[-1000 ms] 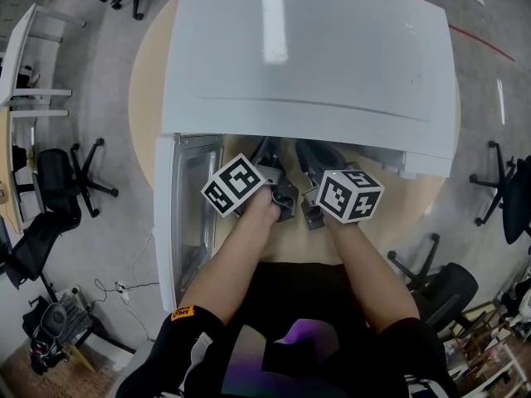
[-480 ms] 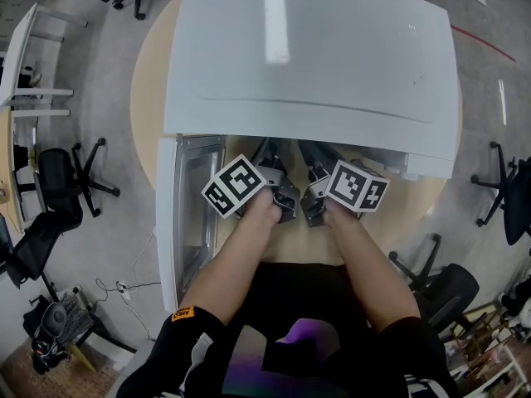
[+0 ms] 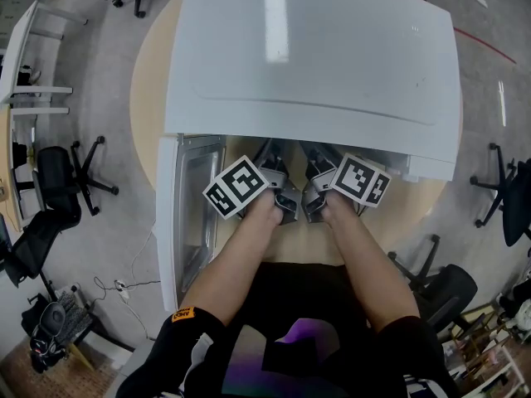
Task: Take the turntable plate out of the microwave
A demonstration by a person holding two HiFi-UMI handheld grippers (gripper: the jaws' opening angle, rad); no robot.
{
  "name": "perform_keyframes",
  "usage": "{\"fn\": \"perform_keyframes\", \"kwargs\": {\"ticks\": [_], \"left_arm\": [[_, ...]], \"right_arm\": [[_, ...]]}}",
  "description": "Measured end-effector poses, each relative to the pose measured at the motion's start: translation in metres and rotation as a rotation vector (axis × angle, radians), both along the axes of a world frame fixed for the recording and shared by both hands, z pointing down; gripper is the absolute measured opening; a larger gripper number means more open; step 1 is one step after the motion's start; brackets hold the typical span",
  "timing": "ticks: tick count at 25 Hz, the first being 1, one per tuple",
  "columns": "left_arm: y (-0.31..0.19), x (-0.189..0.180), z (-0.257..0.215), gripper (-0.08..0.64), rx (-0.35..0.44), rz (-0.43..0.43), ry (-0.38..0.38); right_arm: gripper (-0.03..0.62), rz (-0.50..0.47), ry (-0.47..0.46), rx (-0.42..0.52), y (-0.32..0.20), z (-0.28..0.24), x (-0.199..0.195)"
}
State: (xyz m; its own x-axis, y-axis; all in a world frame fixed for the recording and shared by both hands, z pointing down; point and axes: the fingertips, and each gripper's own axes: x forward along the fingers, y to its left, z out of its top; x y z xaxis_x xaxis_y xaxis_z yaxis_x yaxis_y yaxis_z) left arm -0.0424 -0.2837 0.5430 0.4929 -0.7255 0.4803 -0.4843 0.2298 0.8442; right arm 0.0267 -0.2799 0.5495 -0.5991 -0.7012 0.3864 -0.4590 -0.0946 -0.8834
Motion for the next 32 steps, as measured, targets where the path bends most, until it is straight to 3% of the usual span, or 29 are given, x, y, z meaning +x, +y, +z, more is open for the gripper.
{"fn": "perform_keyframes", "kwargs": {"ticks": [14,25,32], "left_arm": [[-0.002,-0.002,-0.002,0.072,0.019,0.018,0.015],[-0.001,0.0,-0.012,0.078,0.042,0.058,0.102],[-0.002,-0.004,-0.01,0.138,0.049,0.043,0.123]], "right_arm": [[0.071,0.038,-0.088,0.028,-0.006,-0.004,-0.004],[0.071,0.046,-0.091,0.057,-0.01,-0.018,-0.003],[0.069,0.045,-0.092,0.069,-0.011,-0.022,-0.002]]}}
